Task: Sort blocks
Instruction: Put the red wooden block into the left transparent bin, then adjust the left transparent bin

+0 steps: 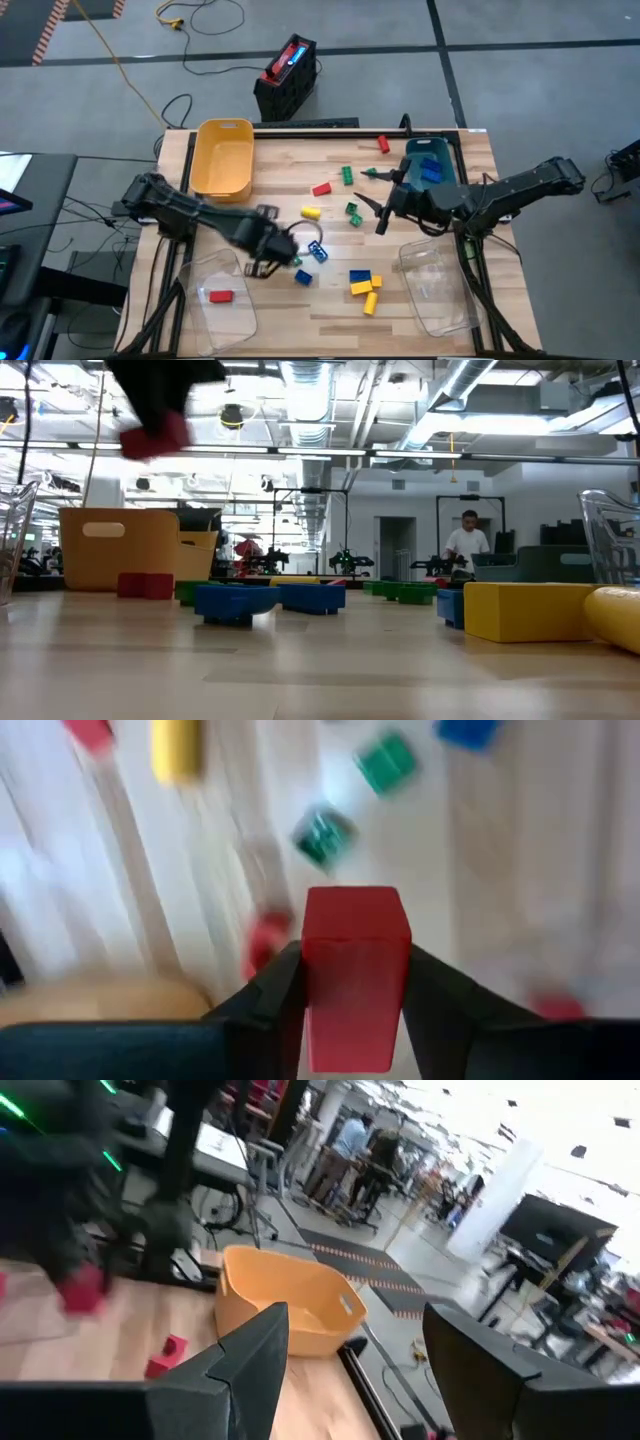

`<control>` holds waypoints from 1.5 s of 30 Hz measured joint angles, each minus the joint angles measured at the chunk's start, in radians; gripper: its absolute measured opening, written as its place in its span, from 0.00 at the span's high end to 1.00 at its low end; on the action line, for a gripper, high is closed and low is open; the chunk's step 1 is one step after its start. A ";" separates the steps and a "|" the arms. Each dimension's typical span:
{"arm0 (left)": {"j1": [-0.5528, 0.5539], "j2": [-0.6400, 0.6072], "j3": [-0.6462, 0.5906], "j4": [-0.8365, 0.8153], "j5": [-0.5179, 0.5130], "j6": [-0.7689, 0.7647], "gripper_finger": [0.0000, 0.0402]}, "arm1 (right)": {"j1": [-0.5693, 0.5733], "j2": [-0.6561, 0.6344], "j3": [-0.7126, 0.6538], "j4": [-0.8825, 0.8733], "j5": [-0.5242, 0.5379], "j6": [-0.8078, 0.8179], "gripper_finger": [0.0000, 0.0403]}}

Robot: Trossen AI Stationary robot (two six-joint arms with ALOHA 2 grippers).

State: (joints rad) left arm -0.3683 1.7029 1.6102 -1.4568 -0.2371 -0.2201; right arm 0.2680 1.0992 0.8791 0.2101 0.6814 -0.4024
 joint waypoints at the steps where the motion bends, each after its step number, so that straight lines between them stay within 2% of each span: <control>1: -0.025 0.000 0.022 -0.050 0.019 -0.057 0.69 | -0.005 0.000 0.000 -0.005 0.001 0.007 0.38; 3: -0.080 -0.003 0.042 -0.109 0.086 -0.167 0.69 | -0.011 0.000 0.000 -0.004 0.002 0.010 0.38; 6: -0.165 -0.004 0.024 -0.106 0.161 -0.316 0.69 | -0.013 0.000 0.000 0.011 0.001 0.010 0.38; 11: -0.265 -0.001 -0.125 -0.064 0.234 -0.500 0.69 | -0.013 0.000 0.000 0.012 0.001 0.013 0.38; 16: -0.307 -0.024 -0.326 0.124 0.351 -0.575 0.69 | -0.013 0.000 0.000 0.018 0.001 0.021 0.38; 20: -0.325 -0.028 -0.437 0.219 0.375 -0.631 0.69 | -0.012 0.000 0.000 0.022 0.001 0.021 0.38; 23: -0.328 -0.028 -0.483 0.200 0.379 -0.654 0.58 | -0.006 0.000 0.000 0.018 0.001 0.021 0.38; 27: -0.328 -0.028 -0.507 0.116 0.362 -0.588 0.39 | -0.006 0.000 0.000 0.018 0.001 0.021 0.38; 30: -0.328 -0.028 -0.524 0.073 0.335 -0.509 0.32 | -0.006 0.000 0.000 0.018 0.001 0.020 0.38; 34: -0.316 -0.028 -0.561 0.028 0.300 -0.418 0.32 | -0.006 0.000 0.000 0.020 0.000 0.020 0.38; 39: -0.316 -0.028 -0.592 -0.001 0.252 -0.297 0.36 | -0.006 0.000 0.000 0.024 0.000 0.020 0.38; 45: -0.316 -0.028 -0.603 -0.041 0.119 -0.191 0.42 | -0.006 0.000 0.000 0.031 0.000 0.012 0.38</control>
State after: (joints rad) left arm -0.6842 1.6749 1.0069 -1.4973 -0.1182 -0.4114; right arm 0.2619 1.0992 0.8791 0.2412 0.6815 -0.3901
